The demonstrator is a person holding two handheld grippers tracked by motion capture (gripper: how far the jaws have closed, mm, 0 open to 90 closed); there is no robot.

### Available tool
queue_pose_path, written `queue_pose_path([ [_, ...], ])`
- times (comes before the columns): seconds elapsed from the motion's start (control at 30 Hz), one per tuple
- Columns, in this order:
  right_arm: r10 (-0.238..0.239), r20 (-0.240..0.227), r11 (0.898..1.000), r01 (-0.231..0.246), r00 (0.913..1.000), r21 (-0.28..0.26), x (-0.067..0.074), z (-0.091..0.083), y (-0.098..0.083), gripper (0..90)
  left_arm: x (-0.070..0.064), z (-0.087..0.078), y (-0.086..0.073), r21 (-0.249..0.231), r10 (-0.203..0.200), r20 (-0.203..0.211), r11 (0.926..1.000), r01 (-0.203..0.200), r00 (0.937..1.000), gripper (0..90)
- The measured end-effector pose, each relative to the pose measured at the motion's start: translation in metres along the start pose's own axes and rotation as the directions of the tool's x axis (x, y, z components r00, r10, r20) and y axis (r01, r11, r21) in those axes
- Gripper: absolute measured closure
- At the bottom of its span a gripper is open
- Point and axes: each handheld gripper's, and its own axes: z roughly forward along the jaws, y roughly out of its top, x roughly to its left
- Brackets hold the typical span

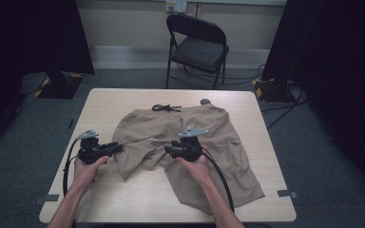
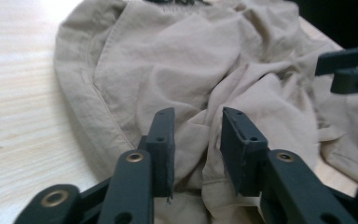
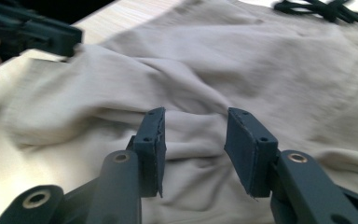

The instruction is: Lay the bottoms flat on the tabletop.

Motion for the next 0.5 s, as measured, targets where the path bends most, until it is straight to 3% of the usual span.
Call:
queue_pose_path([
  [0.13,-0.026,-0.047,0.999,0.027,0.9986,0.018,0.011,0.001,-0.004,58.3,-0.005,-0.008,-0.002,-0.009,0.009,0.0,0.9999,-0.009,1.0,62.0],
  [0.2,-0.03,-0.061,0.999,0.032,0.9977,0.036,0.015,0.005,-0.011,55.2,-0.009,-0.01,-0.002,0.005,0.035,-0.006,0.9994,-0.035,0.9994,62.0],
  [0.3,-0.049,-0.078,0.996,0.054,0.9958,0.071,0.021,0.015,-0.017,47.4,-0.011,-0.008,-0.002,0.009,0.04,0.001,0.9992,-0.04,0.9992,63.7],
  [0.43,-0.059,-0.089,0.992,0.068,0.9943,0.105,0.026,0.028,-0.017,41.1,-0.008,-0.001,-0.008,0.005,0.038,0.014,0.9993,-0.038,0.9992,70.2],
  [0.5,-0.066,-0.087,0.99,0.076,0.994,0.121,0.029,0.033,-0.018,40.9,-0.006,0.004,-0.016,-0.001,0.005,0.034,1.0,-0.005,0.9994,74.5],
])
